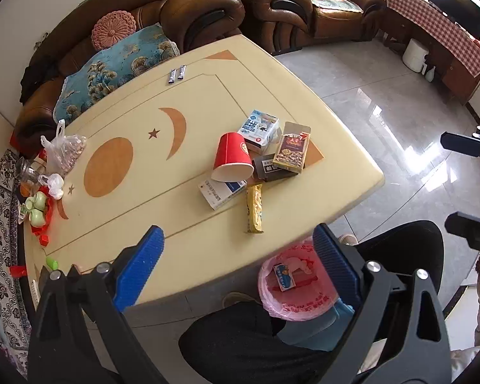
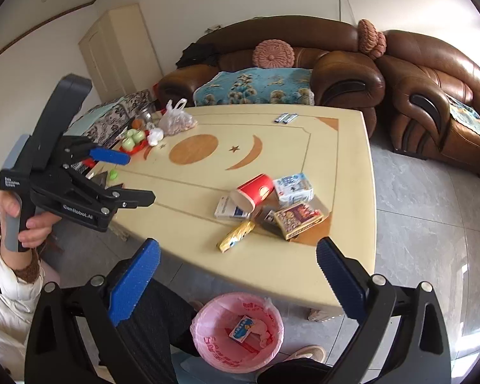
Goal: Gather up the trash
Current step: 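Raise both tools back toward the table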
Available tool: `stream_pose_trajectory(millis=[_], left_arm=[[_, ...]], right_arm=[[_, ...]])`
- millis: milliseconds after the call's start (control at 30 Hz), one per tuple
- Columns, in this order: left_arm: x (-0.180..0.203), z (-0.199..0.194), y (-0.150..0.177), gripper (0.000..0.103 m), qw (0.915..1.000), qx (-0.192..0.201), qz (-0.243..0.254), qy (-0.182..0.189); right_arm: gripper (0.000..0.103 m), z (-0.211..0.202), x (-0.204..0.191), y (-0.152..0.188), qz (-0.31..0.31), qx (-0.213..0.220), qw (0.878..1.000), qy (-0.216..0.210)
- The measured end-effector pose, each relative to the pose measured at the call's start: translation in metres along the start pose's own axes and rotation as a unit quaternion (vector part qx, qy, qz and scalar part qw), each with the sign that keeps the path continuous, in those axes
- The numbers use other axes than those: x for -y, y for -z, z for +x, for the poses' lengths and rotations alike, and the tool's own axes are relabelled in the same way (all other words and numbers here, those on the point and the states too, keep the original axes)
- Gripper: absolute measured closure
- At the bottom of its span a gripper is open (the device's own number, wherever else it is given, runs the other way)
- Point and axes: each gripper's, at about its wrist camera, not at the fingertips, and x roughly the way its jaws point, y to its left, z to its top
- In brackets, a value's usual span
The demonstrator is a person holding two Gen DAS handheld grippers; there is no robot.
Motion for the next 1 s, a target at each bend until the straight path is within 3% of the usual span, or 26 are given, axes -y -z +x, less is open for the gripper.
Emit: stream_pose_trajectory(millis=[433, 1000], left_arm=[[-0.016, 0.079, -0.058, 0.011, 0.9981, -0.054, 0.027, 0.008], [-0.012, 0.201, -0.088, 0.011, 0.9890, -0.136, 0.052, 0.024]], right_arm=[[0.007, 0.070, 0.057, -0.037, 0.066, -0.057, 0.996, 0.018], [0.007, 0.201, 0.104, -0.028, 0.148, -0.171, 0.974, 0.008]])
